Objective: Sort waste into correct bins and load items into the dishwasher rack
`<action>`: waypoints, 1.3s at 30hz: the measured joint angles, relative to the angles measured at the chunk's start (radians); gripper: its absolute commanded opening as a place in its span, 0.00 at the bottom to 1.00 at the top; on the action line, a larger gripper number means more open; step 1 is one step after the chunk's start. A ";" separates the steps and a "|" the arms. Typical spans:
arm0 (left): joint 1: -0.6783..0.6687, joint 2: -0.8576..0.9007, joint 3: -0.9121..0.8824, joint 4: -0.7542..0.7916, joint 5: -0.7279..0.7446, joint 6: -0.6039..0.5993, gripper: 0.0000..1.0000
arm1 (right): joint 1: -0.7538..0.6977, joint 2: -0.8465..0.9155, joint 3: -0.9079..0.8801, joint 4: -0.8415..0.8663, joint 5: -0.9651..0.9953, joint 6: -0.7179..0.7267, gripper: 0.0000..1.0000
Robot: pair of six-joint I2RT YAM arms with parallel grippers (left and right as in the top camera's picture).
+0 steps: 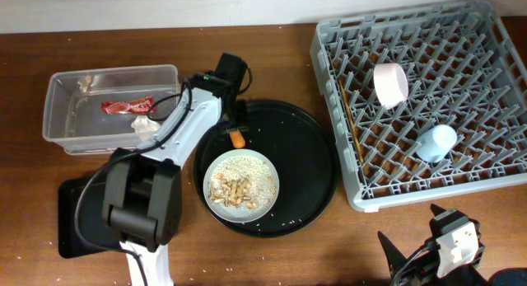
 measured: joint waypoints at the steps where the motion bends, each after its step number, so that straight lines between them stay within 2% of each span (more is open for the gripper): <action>1: -0.001 0.000 -0.061 0.089 0.004 -0.016 0.59 | 0.000 0.000 0.000 0.002 0.000 0.001 0.98; 2: -0.004 0.000 -0.126 0.135 0.011 -0.029 0.57 | 0.000 0.000 0.000 0.001 0.000 0.000 0.98; 4: -0.006 0.000 -0.183 0.204 0.015 -0.036 0.39 | 0.000 0.000 0.000 0.001 0.000 0.000 0.98; 7: -0.006 0.000 -0.192 0.226 0.019 -0.046 0.13 | 0.000 0.000 0.000 0.002 0.000 0.000 0.98; 9: -0.002 0.000 -0.154 0.174 0.019 -0.048 0.13 | 0.000 0.000 0.000 0.002 0.000 0.000 0.98; 12: 0.013 -0.040 0.011 0.024 -0.001 -0.015 0.13 | 0.000 0.000 0.000 0.001 0.001 0.001 0.98; 15: 0.014 -0.262 0.101 -0.232 -0.122 0.003 0.13 | 0.000 0.000 0.000 0.002 0.001 0.001 0.98; 17: 0.016 -0.423 0.112 -0.462 -0.209 -0.054 0.13 | 0.000 0.000 0.000 0.001 0.000 0.000 0.98; 18: 0.023 -0.462 0.111 -0.525 -0.235 -0.085 0.14 | 0.000 0.000 0.000 0.002 0.001 0.001 0.98; 19: 0.052 -0.499 0.055 -0.596 -0.256 -0.127 0.13 | 0.000 0.000 0.000 0.001 0.000 0.000 0.98; 20: 0.090 -0.525 -0.019 -0.569 -0.259 -0.157 0.13 | 0.000 0.000 0.000 0.002 0.000 0.000 0.98; 23: 0.296 -0.596 -0.382 -0.415 -0.214 -0.202 0.13 | 0.000 -0.001 0.000 0.003 0.000 0.000 0.98; 24: 0.407 -0.617 -0.525 -0.320 -0.179 -0.213 0.13 | 0.000 -0.001 0.000 0.000 0.000 0.000 0.98; 25: 0.484 -0.632 -0.608 -0.252 -0.148 -0.216 0.45 | 0.000 -0.001 0.000 0.001 0.000 0.001 0.98; 26: 0.544 -0.645 -0.673 -0.150 -0.105 -0.219 0.64 | 0.000 -0.001 0.000 0.000 0.001 0.000 0.98; 27: 0.606 -0.646 -0.711 -0.110 -0.069 -0.217 0.87 | 0.000 -0.001 0.000 0.001 0.000 0.000 0.98; 28: 0.652 -0.645 -0.727 -0.093 -0.025 -0.209 0.96 | 0.000 -0.001 0.000 0.001 0.000 0.001 0.98; 31: 0.659 -0.660 -0.677 -0.135 0.047 -0.172 0.95 | 0.000 -0.001 0.000 0.001 0.000 0.000 0.98; 33: 0.627 -0.694 -0.586 -0.147 0.116 -0.129 0.89 | 0.000 -0.001 0.000 0.001 0.000 0.001 0.98; 34: 0.551 -0.724 -0.547 -0.120 0.144 -0.089 0.80 | 0.000 -0.001 0.000 0.001 0.000 0.001 0.98; 36: 0.341 -0.733 -0.531 -0.052 0.175 0.016 0.71 | 0.000 -0.001 0.000 0.000 0.000 0.000 0.98; 37: 0.261 -0.723 -0.531 -0.030 0.162 0.036 0.70 | 0.000 -0.001 0.000 0.002 0.000 0.000 0.98; 38: 0.123 -0.696 -0.529 0.030 0.143 0.061 0.67 | 0.000 -0.001 0.000 0.002 0.000 0.000 0.98; 39: -0.132 -0.602 -0.524 0.102 0.136 0.089 0.66 | 0.000 -0.001 0.000 0.002 0.000 0.000 0.98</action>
